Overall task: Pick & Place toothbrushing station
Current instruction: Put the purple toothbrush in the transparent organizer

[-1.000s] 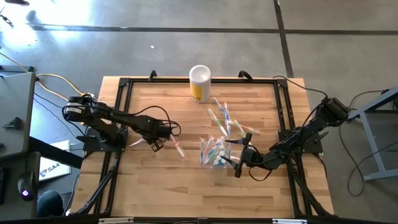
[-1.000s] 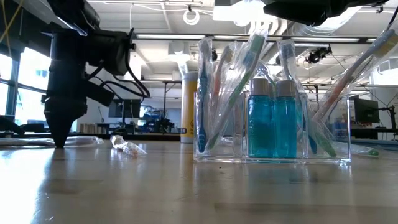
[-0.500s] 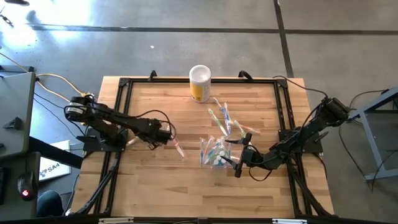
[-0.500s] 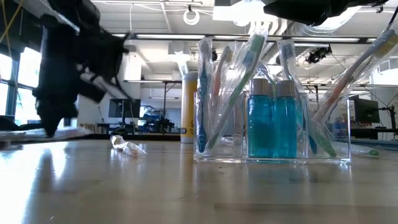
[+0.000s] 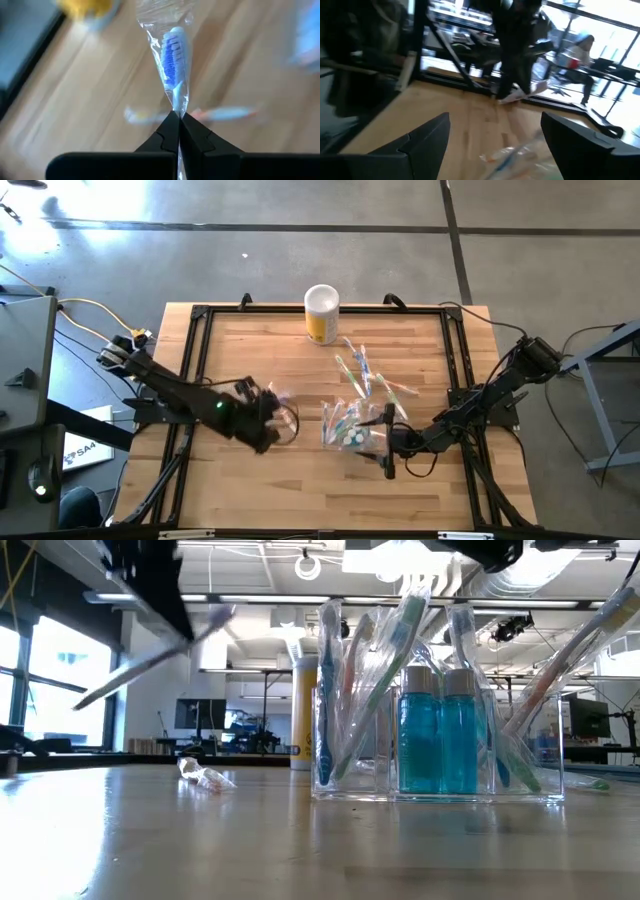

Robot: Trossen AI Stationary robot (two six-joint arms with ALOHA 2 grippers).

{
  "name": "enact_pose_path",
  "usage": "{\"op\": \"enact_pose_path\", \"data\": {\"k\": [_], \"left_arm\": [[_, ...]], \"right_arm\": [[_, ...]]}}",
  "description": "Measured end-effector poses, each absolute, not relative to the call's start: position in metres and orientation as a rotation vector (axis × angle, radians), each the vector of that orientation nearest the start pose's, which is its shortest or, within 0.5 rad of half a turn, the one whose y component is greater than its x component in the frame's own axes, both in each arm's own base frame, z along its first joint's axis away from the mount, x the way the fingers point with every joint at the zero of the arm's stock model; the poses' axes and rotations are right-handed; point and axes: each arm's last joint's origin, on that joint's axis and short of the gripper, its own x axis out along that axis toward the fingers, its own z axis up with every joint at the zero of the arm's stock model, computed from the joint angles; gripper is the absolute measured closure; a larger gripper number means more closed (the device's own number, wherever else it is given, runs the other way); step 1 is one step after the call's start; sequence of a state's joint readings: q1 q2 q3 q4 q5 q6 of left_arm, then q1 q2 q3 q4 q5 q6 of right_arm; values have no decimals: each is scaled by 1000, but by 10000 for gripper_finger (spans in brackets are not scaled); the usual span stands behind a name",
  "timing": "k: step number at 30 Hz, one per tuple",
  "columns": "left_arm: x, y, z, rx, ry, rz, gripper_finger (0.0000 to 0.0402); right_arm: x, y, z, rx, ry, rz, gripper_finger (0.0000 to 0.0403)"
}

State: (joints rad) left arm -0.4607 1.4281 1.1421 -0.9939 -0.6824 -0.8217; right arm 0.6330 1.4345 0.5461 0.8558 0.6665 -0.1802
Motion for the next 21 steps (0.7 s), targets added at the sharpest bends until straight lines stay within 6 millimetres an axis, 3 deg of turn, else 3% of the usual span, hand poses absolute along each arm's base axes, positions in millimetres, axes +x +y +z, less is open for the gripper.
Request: {"op": "enact_pose_path", "data": {"k": [5,10,16,21], "left_arm": [[248,-142,309,2,641,386,401],[253,-176,332,60,443,162,401],[271,-194,328,143,366,64,401],[303,-194,311,191,331,11,401]], "right_arm": [[233,153,210,-202,12,117,97],[234,151,215,-174,-33,146,97],[234,153,215,-139,-43,227,97],[233,157,215,-103,-48,374,97]]}}
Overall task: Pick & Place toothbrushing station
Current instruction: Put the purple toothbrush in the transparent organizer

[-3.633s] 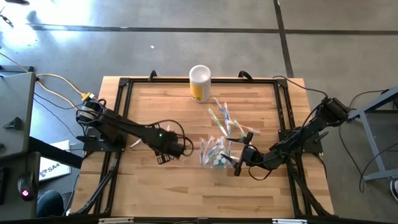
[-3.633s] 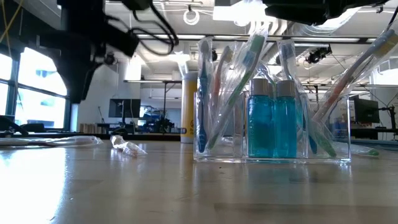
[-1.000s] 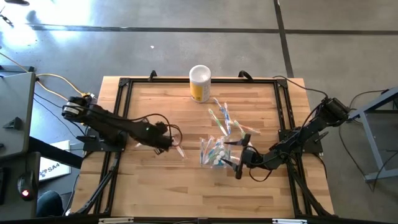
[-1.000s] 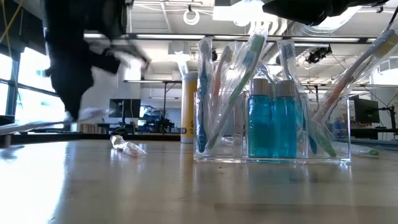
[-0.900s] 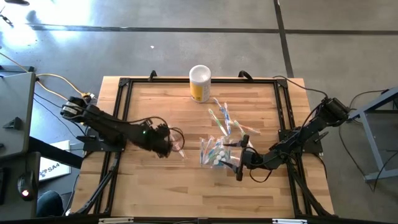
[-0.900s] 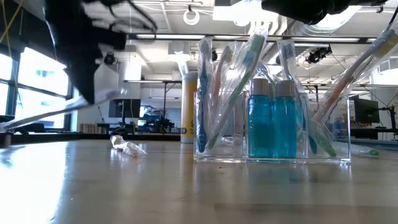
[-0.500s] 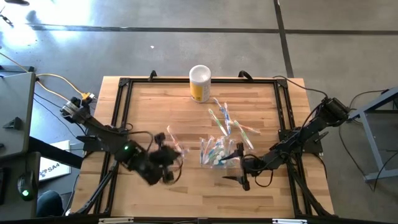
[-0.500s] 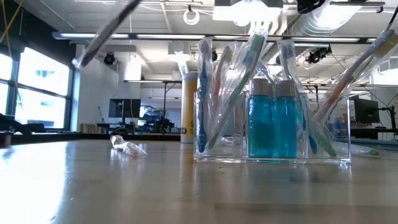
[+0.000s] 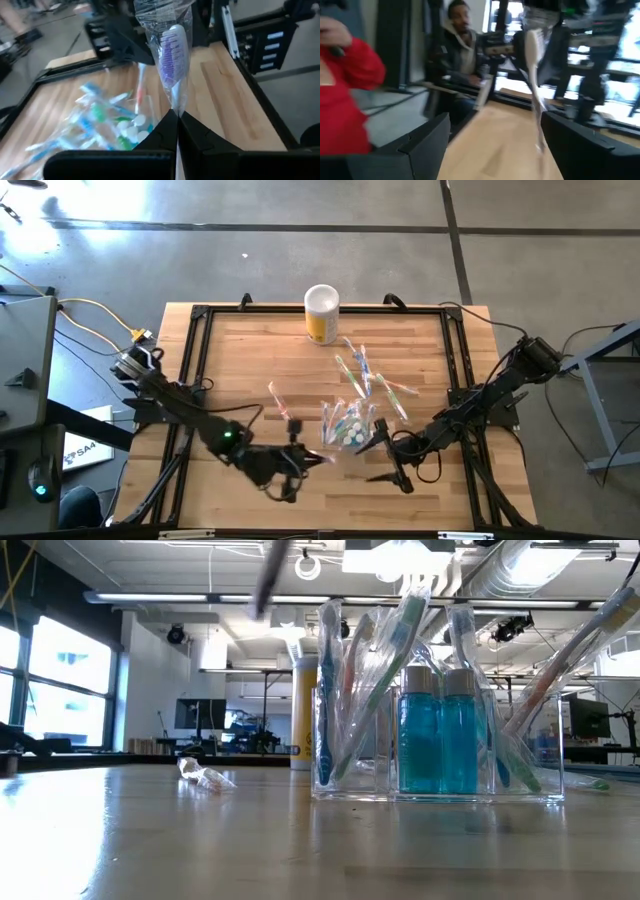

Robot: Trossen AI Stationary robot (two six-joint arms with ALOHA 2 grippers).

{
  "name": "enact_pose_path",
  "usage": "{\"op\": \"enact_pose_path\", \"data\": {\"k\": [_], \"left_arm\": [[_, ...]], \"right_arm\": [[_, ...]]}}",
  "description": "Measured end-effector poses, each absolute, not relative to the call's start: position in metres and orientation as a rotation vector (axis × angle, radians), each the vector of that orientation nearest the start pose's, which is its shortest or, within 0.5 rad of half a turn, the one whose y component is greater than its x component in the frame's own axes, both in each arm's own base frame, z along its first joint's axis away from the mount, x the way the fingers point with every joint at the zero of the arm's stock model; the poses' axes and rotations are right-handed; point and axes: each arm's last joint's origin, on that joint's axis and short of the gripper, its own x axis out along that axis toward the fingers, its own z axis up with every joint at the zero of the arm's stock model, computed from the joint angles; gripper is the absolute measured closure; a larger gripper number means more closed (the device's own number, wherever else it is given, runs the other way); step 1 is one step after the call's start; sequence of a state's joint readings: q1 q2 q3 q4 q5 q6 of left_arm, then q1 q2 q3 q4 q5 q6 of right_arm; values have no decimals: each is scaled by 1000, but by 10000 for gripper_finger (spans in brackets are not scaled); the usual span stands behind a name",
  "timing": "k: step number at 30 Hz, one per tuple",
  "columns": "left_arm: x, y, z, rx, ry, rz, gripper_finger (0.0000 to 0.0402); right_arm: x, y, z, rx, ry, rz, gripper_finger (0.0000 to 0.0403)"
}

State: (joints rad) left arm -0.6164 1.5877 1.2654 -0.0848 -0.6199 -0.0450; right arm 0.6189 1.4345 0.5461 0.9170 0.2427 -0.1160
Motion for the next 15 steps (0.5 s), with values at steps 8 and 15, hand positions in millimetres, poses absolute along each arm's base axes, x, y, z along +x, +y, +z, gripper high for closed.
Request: {"op": "enact_pose_path", "data": {"k": [8,15], "left_arm": [[342,-174,294,148,297,-61,401],[350,-172,294,123,245,-64,401]], "right_arm": [[232,159,216,-35,-42,447,97],[235,149,217,-29,-45,107,111]]}}
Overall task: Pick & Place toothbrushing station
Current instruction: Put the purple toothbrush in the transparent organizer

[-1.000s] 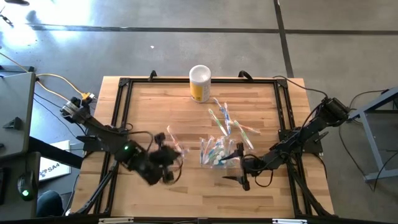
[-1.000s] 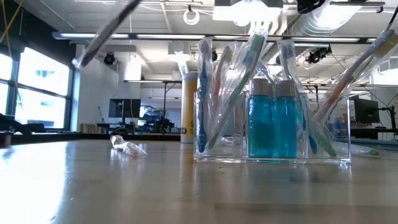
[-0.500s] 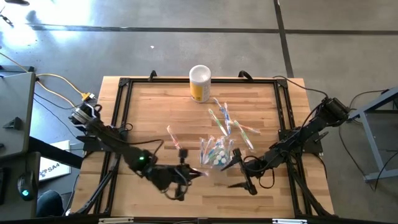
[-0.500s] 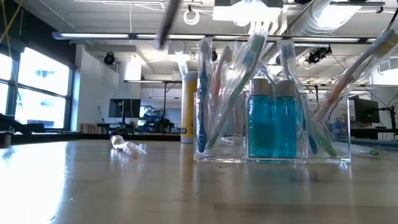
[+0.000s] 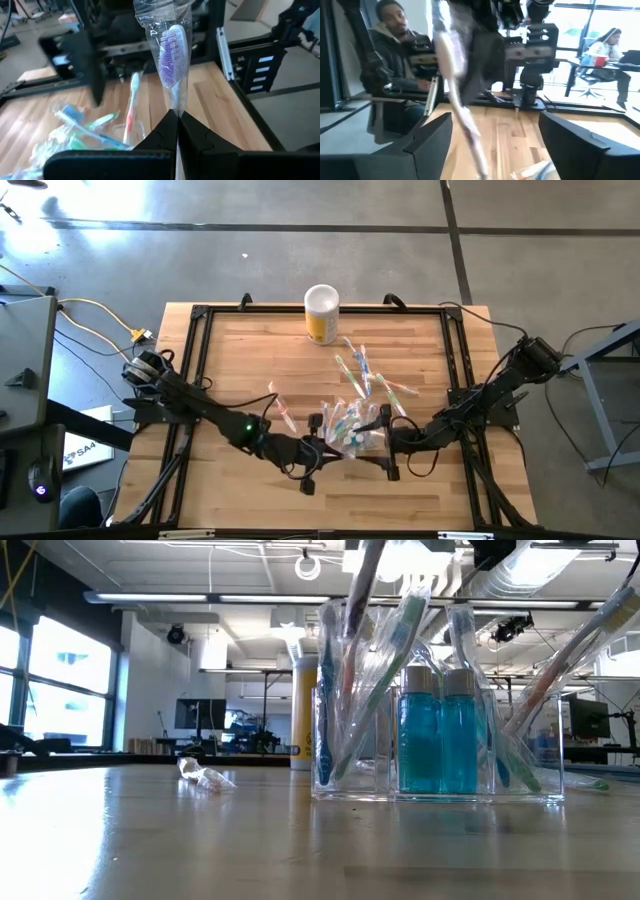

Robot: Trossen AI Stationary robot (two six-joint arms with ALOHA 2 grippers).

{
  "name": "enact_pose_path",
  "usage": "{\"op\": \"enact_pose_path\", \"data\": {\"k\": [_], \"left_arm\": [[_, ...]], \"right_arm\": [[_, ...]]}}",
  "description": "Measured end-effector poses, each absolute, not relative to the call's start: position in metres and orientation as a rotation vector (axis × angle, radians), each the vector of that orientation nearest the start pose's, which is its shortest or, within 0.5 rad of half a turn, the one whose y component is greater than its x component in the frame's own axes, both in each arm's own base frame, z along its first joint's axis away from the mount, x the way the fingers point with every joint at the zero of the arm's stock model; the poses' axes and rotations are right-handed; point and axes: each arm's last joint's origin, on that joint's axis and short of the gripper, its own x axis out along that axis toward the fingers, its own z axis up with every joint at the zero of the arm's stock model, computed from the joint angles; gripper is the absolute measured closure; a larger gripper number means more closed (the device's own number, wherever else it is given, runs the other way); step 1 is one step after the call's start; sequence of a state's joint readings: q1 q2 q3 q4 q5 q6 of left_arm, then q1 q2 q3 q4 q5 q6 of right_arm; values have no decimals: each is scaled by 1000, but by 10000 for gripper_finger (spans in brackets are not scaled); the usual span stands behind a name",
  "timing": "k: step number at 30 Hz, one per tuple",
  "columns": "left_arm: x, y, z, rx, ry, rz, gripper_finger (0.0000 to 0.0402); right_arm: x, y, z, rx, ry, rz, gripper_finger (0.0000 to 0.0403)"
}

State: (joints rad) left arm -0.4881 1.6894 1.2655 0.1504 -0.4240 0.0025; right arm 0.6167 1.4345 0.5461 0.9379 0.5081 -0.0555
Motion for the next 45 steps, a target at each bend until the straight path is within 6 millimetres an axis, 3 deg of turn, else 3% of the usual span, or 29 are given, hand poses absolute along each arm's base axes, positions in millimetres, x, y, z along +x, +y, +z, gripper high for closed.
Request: {"op": "enact_pose_path", "data": {"k": [10,14,28,33,41,45], "left_arm": [[362,-164,289,103,216,-46,401],[371,-160,280,101,223,-52,401],[378,-145,281,84,210,-46,401],[379,-143,281,93,211,-40,401],[378,-143,279,102,227,-31,401],[378,-143,278,105,233,-27,401]], "right_arm": [[237,147,220,34,-67,135,148],[237,147,220,37,-70,135,151],[246,135,215,30,-41,81,158],[247,133,214,24,-31,75,212],[247,135,213,-20,-30,123,354],[247,135,213,-33,-30,131,359]]}}
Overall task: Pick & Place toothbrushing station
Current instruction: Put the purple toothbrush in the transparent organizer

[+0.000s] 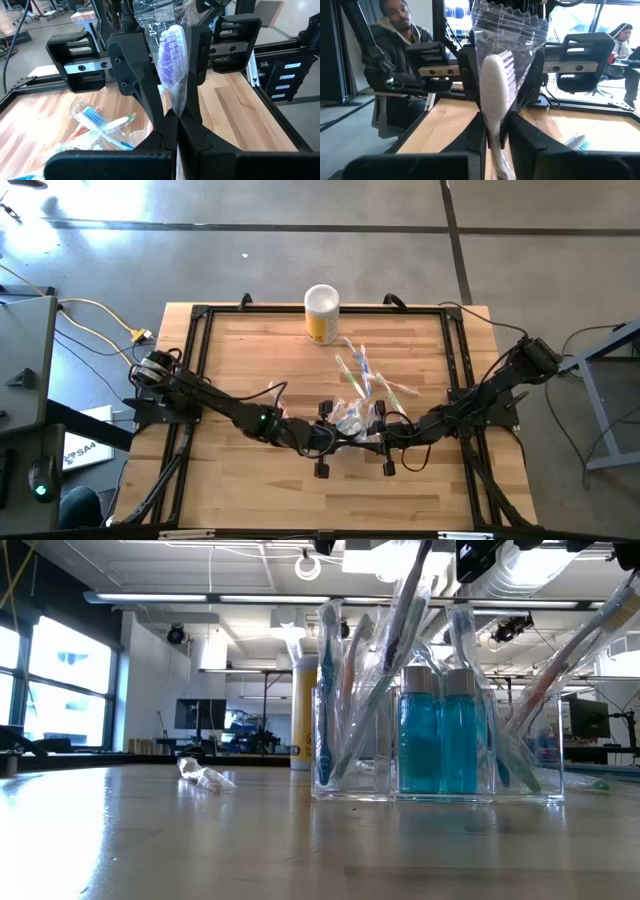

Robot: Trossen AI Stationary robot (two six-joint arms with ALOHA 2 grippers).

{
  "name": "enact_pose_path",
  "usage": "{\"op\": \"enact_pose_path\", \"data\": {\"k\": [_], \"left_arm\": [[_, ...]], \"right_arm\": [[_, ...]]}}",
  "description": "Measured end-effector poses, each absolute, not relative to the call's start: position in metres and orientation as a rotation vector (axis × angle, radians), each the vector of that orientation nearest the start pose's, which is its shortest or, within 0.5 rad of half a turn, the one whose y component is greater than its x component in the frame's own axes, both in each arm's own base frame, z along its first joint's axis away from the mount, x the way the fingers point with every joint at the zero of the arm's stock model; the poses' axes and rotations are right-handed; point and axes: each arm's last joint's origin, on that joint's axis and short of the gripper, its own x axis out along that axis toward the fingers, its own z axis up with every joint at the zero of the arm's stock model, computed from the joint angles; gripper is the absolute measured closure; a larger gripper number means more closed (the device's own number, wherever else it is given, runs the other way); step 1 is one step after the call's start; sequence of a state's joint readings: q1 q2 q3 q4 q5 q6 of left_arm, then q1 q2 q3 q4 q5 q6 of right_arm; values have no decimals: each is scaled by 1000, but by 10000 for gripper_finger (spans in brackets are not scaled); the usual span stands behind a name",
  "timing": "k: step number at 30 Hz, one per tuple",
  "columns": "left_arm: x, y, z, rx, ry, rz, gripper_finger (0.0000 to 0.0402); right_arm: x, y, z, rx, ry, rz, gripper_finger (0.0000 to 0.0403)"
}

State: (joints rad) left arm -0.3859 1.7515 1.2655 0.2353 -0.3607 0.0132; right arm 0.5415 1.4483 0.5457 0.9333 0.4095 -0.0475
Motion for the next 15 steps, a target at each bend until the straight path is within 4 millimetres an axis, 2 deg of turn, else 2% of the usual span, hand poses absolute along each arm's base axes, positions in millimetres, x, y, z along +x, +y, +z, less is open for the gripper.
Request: {"op": "enact_pose_path", "data": {"k": [2,8,11,15], "left_arm": [[378,-143,278,106,236,-28,401],[377,-143,274,110,271,-49,401],[377,-143,272,110,282,-46,401],[377,-143,273,105,280,-44,401]], "right_arm": [[247,135,214,-31,-34,133,355],[246,136,218,-11,-72,164,289],[246,137,219,-7,-83,188,288],[246,137,219,-9,-85,206,312]]}}
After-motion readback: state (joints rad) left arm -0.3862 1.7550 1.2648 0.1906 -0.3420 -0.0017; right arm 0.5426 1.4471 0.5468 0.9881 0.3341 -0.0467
